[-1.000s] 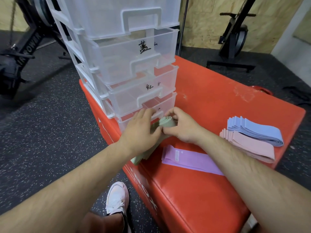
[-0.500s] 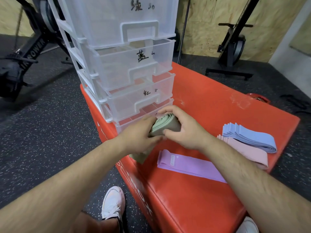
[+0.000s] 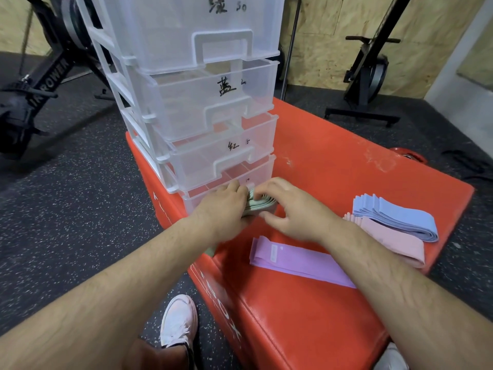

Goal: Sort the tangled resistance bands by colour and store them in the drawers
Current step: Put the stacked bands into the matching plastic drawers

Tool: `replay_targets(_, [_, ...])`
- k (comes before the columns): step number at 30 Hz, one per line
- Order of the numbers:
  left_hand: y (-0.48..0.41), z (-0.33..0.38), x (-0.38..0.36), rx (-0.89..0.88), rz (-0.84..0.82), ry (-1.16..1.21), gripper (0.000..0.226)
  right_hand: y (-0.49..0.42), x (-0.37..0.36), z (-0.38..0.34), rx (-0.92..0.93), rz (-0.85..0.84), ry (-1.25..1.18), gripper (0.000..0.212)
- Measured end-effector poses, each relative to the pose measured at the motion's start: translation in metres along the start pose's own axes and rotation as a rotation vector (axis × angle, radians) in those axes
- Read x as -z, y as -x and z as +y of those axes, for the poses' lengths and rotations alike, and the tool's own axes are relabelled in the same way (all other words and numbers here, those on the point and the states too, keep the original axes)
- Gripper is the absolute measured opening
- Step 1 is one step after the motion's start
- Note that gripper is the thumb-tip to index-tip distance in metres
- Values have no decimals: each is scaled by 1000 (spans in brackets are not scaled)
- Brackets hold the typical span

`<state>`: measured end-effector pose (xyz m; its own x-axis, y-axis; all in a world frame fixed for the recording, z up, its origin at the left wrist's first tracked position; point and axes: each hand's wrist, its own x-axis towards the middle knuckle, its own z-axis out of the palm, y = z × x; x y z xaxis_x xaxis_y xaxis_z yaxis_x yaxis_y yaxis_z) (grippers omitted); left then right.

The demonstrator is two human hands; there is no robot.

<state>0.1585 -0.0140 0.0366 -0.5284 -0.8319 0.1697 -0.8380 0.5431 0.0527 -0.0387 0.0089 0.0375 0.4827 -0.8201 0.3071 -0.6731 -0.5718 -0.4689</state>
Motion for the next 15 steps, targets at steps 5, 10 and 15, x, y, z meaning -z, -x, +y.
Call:
replay_targets(5, [-7, 0, -10, 10, -139, -67, 57, -3, -4, 11, -61, -72, 92, 34])
replay_targets(10, [-10, 1, -24, 25, -232, -81, 60, -5, -11, 25, -136, -155, 162, 31])
replay_targets(15, [-14, -4, -29, 44, -296, -35, 58, -9, -16, 31, -132, -194, 156, 31])
